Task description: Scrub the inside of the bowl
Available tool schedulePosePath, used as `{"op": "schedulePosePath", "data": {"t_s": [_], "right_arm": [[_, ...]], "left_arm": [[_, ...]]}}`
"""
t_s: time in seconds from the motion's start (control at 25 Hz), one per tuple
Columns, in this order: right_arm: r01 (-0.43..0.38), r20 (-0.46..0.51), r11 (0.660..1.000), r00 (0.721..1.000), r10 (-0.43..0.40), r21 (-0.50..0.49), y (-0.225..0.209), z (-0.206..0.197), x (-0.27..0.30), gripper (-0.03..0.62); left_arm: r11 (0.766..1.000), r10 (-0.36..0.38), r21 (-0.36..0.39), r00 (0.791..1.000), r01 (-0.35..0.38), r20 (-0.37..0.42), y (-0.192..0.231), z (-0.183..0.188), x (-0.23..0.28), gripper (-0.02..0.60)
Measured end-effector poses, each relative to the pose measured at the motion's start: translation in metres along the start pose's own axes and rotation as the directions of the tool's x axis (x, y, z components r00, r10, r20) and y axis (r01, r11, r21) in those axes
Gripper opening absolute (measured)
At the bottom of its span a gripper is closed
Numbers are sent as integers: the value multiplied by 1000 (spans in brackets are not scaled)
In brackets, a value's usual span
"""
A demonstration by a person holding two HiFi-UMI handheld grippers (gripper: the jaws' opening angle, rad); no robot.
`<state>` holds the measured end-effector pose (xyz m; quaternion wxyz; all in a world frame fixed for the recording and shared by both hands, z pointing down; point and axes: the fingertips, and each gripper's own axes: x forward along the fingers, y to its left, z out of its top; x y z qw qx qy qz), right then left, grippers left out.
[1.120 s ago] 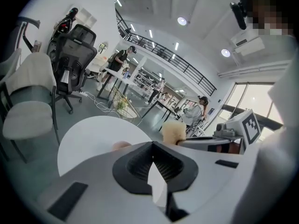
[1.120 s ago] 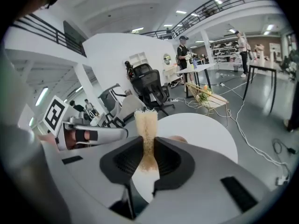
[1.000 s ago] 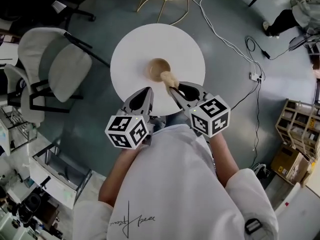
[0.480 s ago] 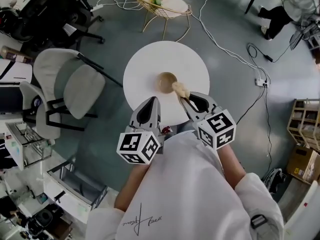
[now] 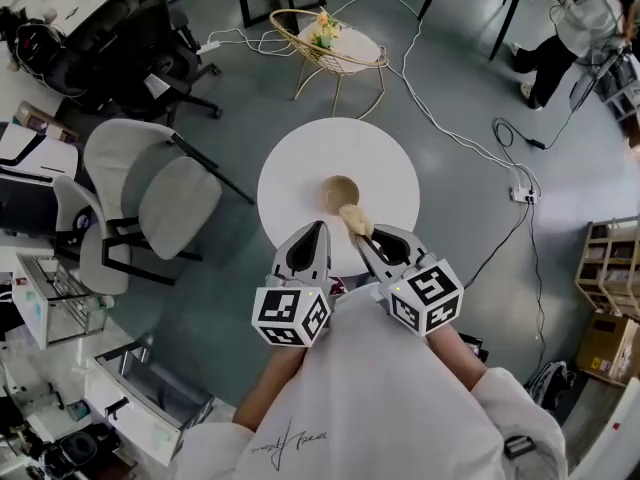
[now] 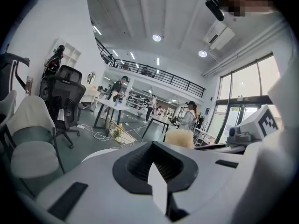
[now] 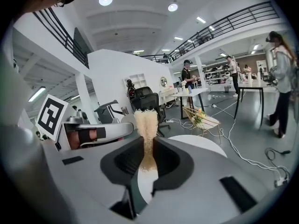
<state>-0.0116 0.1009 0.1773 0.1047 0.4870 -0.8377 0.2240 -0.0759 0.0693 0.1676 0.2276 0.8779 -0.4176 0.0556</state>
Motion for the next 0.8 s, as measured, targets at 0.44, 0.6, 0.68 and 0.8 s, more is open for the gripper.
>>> {"op": "schedulePosePath", "data": {"t_s": [0.44, 0.6, 0.68, 0.8], "right_arm": [[32, 15, 999, 999, -32, -23, 5, -5, -6, 78], [31, 21, 998, 999, -30, -61, 11, -6, -12, 78], [32, 33, 997, 999, -30, -72, 11, -5, -12, 78], [39, 56, 997, 998, -35, -67, 10, -7, -11, 77]], "left_arm": [[1000, 27, -16, 1000, -26, 6, 7, -10, -13, 5], [999, 0, -33, 1000, 0, 18, -1, -12, -15, 5], [999, -4, -34, 999, 5, 36, -1, -11, -15, 5], [1000, -1, -27, 998, 2, 60, 3, -10, -16, 5]]}}
